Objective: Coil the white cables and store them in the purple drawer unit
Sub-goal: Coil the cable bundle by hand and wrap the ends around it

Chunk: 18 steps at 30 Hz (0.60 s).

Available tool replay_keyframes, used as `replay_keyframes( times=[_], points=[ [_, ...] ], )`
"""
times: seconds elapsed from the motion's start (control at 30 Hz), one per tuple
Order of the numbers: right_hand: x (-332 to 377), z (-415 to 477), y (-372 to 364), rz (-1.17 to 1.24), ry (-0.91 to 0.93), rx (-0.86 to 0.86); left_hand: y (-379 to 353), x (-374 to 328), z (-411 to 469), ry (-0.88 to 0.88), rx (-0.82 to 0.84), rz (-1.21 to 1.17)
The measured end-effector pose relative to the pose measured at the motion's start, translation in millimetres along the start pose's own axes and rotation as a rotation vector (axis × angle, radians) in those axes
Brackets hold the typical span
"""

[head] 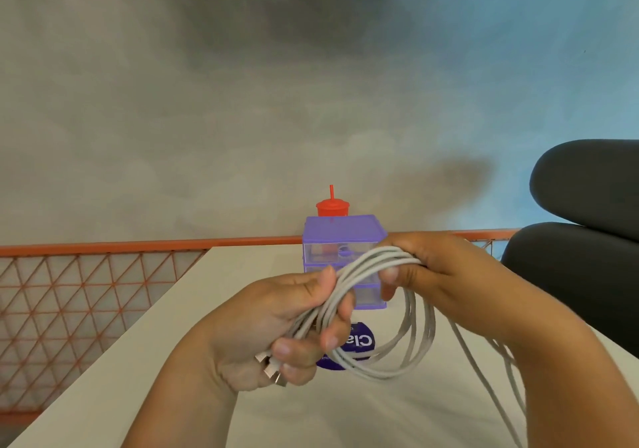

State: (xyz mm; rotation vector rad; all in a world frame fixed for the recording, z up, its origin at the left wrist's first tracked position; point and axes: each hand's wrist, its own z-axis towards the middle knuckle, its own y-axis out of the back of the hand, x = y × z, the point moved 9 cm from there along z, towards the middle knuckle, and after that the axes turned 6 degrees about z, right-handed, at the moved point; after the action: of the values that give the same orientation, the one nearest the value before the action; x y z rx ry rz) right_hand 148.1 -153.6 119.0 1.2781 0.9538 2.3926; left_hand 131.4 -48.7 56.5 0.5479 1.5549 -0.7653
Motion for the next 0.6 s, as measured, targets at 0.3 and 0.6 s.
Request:
replay_keyframes(
  times=[0.3,0.6],
  points=[
    [-8.1,1.4,1.1,-0.125,-0.053,-0.012,31.2,-3.9,-7.6,0.046,-0.494,0.264],
    [-16.3,7.2,-7.6,-0.167,-0.078,-0.018,44.2,-9.5,-8.0,-0.013,-0.61,0.306]
  ],
)
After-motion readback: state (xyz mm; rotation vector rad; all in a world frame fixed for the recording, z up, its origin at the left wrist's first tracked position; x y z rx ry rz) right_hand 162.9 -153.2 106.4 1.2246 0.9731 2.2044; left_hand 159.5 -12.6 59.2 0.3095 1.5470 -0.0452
